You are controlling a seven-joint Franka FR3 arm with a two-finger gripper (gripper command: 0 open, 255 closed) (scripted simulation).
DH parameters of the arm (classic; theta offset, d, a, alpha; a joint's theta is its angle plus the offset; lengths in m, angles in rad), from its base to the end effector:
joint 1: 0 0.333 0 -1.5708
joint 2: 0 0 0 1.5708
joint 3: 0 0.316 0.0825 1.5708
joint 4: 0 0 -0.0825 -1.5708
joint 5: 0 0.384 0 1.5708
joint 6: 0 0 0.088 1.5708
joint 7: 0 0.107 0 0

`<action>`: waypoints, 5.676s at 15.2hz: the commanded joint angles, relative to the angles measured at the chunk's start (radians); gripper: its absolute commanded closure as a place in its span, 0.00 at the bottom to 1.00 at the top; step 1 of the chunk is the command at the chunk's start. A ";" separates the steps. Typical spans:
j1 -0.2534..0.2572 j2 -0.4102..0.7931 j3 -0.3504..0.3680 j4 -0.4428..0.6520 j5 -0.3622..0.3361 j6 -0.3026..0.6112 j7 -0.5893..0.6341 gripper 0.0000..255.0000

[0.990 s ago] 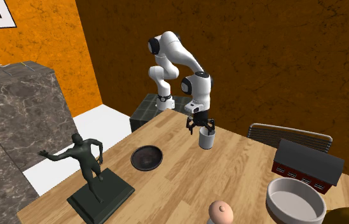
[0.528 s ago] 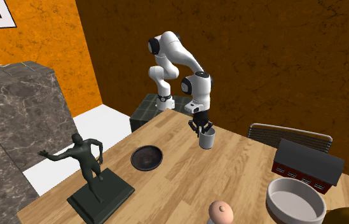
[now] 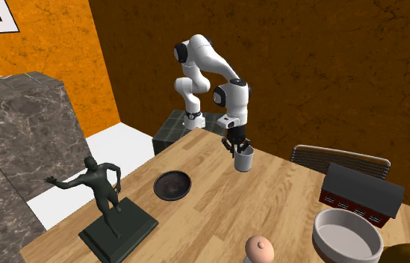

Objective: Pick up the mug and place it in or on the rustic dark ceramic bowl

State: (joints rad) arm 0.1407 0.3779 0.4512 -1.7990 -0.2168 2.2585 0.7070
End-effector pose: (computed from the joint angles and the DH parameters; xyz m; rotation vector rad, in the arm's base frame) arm 0.5570 0.3386 0.3676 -3.0736 0.0387 -0.1685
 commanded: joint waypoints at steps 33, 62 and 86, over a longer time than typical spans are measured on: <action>-0.123 -0.035 -0.029 0.320 0.083 -0.341 -0.235 1.00; -0.259 0.344 -0.125 0.801 0.047 -0.450 -0.533 1.00; -0.264 0.321 -0.122 0.816 0.052 -0.487 -0.538 0.00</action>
State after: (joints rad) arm -0.1211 0.7081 0.3281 -0.9811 -0.1668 1.7795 0.1696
